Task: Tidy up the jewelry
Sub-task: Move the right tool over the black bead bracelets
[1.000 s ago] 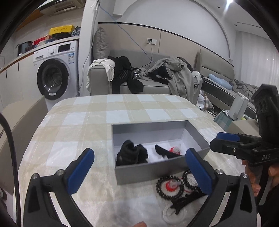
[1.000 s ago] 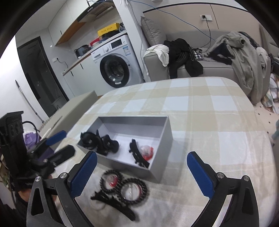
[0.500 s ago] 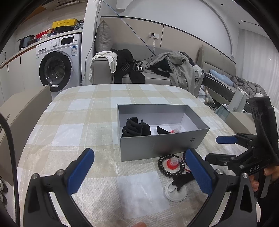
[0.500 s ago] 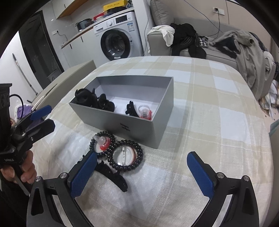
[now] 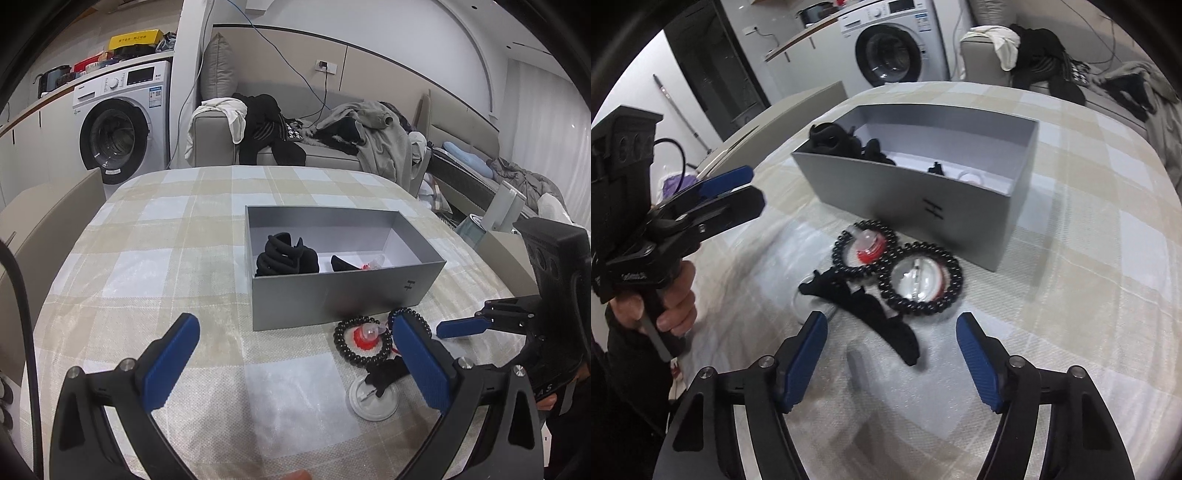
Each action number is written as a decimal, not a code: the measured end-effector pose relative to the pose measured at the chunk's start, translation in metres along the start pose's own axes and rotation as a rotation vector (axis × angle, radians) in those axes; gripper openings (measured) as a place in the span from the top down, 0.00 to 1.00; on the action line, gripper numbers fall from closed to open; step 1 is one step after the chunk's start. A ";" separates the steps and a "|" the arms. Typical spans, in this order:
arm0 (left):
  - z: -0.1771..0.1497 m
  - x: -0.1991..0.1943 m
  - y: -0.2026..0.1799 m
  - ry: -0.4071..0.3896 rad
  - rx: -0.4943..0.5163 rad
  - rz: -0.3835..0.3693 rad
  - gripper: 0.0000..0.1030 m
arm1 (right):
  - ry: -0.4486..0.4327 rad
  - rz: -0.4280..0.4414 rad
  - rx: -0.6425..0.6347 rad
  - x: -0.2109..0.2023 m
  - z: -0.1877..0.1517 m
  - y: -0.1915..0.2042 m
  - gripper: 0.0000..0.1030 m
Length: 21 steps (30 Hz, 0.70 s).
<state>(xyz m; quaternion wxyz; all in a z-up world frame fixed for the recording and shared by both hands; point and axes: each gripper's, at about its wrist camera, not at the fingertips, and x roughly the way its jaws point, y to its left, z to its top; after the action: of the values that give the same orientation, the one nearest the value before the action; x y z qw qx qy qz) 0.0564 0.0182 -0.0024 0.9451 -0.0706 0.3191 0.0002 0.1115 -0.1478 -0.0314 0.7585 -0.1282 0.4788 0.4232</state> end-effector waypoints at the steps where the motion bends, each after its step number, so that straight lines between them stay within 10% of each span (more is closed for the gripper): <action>1: -0.001 0.000 0.000 0.002 0.002 -0.001 0.01 | 0.004 0.004 -0.007 0.000 -0.001 0.001 0.30; 21: -0.004 0.002 -0.001 0.028 0.011 0.002 0.01 | -0.072 -0.177 0.034 0.013 0.019 0.002 0.38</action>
<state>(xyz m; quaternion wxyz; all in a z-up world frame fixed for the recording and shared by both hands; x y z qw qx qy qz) 0.0553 0.0165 -0.0065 0.9410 -0.0652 0.3321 -0.0018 0.1237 -0.1286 -0.0322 0.8118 -0.1418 0.4450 0.3505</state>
